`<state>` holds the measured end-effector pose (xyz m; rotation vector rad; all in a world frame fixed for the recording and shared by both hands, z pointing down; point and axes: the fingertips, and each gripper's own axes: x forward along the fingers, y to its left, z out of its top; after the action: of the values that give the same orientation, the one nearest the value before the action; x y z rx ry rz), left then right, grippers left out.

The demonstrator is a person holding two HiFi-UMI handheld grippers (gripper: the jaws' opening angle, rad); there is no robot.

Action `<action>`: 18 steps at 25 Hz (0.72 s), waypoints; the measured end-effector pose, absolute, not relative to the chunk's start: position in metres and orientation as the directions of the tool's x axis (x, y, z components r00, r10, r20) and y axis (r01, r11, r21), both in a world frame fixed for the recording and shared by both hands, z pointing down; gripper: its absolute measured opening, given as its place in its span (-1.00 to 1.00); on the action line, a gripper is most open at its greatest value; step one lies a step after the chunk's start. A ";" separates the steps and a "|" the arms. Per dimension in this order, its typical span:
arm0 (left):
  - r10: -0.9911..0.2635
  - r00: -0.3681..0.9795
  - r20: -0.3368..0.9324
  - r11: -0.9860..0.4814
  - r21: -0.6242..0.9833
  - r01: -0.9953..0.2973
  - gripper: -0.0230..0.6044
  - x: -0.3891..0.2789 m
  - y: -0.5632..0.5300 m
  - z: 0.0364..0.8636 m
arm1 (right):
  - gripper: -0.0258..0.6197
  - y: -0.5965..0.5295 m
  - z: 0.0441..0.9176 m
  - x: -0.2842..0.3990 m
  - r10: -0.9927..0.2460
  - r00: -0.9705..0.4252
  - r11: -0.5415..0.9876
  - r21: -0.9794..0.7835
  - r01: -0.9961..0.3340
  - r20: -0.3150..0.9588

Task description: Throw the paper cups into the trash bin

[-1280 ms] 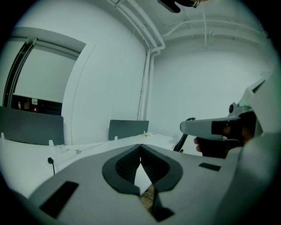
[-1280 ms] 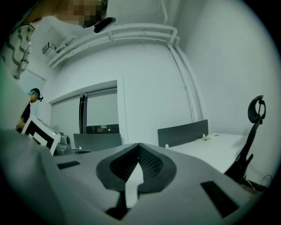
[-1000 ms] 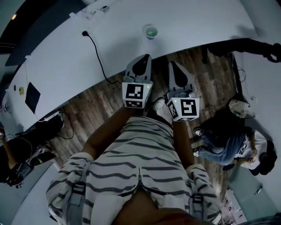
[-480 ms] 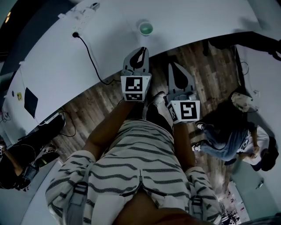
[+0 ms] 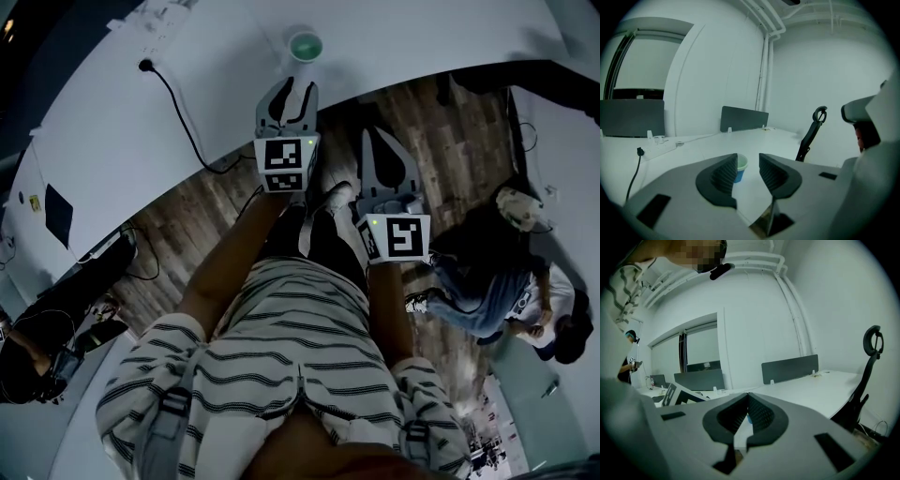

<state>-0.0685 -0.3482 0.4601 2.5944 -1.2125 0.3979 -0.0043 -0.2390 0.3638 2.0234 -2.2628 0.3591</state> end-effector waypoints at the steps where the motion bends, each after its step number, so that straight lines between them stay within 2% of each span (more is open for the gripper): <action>1: -0.707 0.614 0.352 -0.621 0.108 -0.777 -0.48 -0.068 -0.350 0.464 | -0.89 -0.239 0.366 -0.004 -0.967 -0.122 0.097 -0.119 -0.988 0.222; 10: -0.720 0.583 0.376 -0.600 0.084 -0.796 -0.15 -0.056 -0.373 0.501 | -0.89 -0.231 0.397 0.004 -0.953 -0.120 0.084 -0.137 -0.987 0.280; 18: -0.727 0.547 0.415 -0.576 0.065 -0.815 -0.01 -0.052 -0.395 0.536 | -0.89 -0.230 0.416 0.011 -0.945 -0.105 0.066 -0.133 -0.989 0.311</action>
<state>-0.0521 -0.3955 0.5360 2.5352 -1.2889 0.5075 0.0107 -0.2298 0.4161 2.0007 -2.1852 0.4703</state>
